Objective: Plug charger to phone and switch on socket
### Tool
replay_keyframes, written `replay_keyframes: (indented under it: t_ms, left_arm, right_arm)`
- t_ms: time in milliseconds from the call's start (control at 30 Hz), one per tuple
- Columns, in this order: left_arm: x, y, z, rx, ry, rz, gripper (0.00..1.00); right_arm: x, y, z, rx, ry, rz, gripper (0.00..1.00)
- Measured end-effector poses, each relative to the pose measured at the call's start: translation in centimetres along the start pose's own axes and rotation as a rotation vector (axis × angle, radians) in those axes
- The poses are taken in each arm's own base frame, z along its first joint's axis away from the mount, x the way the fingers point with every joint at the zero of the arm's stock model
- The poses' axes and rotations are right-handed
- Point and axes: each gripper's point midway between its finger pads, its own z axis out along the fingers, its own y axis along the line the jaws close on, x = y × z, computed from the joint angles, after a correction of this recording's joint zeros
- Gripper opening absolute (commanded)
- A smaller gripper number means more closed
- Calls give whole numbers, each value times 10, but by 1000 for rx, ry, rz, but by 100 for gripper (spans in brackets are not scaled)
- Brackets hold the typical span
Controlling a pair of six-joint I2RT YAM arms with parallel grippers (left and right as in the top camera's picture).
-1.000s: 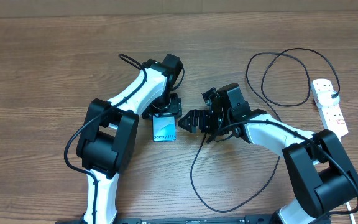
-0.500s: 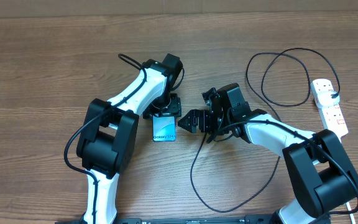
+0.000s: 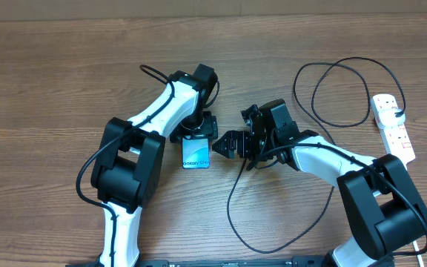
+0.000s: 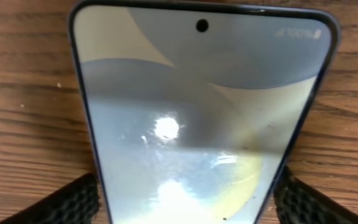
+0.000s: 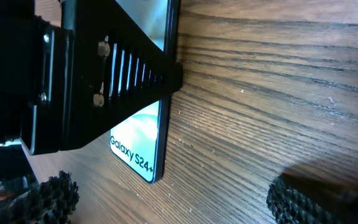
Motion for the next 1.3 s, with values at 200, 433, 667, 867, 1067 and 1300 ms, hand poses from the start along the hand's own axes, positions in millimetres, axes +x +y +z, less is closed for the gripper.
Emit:
replay_keyframes:
  t_ms: [200,433,667,867,1067,1300]
  left_arm:
    - [0,-1,0,6,0,-1,68]
    - [0,-1,0,7,-1,0,67]
    - [-1,1,-1,50,26,24,66]
    - [0,1,-2,107,56,57,68]
    - [1,1,-4,165,83,89,68]
    - [1,1,-5,184,89,101,71]
  right_arm:
    - [0,0,0,0,0,0,100]
    - [0,0,0,0,0,0,100]
    - [3,5,0,-30,16,-24,100]
    - [5,14,-1,-82,32,-49,100]
    - [4,18,-1,-99,30,-64,100]
    - [9,31,8,-122,37,-104,96]
